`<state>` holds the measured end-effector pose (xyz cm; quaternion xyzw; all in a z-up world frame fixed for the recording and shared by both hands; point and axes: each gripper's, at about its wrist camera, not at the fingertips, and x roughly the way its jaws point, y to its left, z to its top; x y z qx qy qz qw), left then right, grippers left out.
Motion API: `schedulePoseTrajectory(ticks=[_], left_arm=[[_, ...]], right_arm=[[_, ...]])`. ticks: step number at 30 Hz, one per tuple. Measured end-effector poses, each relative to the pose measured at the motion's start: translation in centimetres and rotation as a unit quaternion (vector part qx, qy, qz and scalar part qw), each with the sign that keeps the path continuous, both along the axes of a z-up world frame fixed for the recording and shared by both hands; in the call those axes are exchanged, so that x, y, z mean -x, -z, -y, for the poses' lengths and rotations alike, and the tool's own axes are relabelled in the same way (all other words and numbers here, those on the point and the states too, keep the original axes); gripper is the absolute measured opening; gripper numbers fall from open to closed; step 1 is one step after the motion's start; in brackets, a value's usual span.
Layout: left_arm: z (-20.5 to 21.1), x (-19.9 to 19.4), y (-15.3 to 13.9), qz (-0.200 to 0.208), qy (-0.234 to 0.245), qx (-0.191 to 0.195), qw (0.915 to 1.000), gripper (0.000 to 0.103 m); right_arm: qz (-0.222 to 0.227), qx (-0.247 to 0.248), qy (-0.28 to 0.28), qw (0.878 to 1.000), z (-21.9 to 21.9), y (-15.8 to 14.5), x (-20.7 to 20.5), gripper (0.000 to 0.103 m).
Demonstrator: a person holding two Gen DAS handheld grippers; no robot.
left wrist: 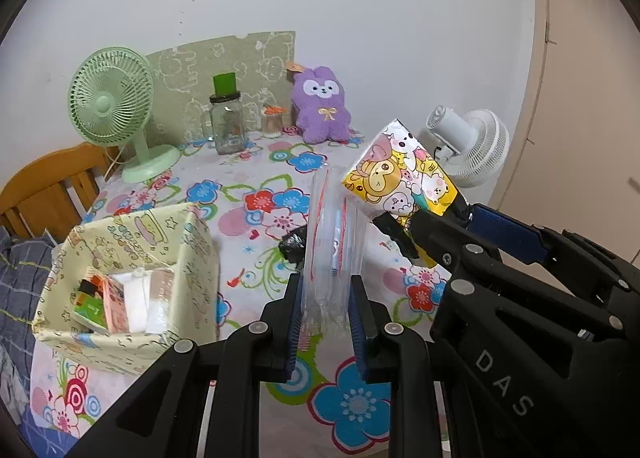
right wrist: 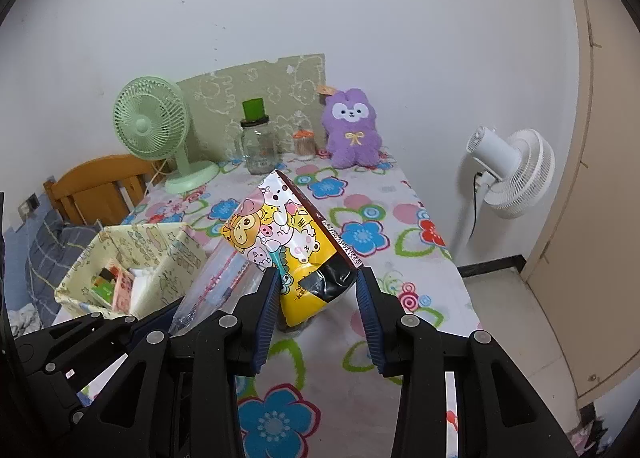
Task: Organize soft objects
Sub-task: 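Carry the zip bag in left tool and yellow pouch in right tool over the box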
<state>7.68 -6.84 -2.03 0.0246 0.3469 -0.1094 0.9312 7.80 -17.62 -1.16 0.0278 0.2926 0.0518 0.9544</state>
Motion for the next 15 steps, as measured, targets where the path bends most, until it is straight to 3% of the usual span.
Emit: schedulePoseTrajectory(ticks=[15], left_arm=[[-3.3,-0.6,-1.4,0.016,-0.023,-0.001,0.9996,0.021]], right_arm=[[0.012,0.008,-0.024,1.000,-3.4,-1.7,-0.9,0.042]])
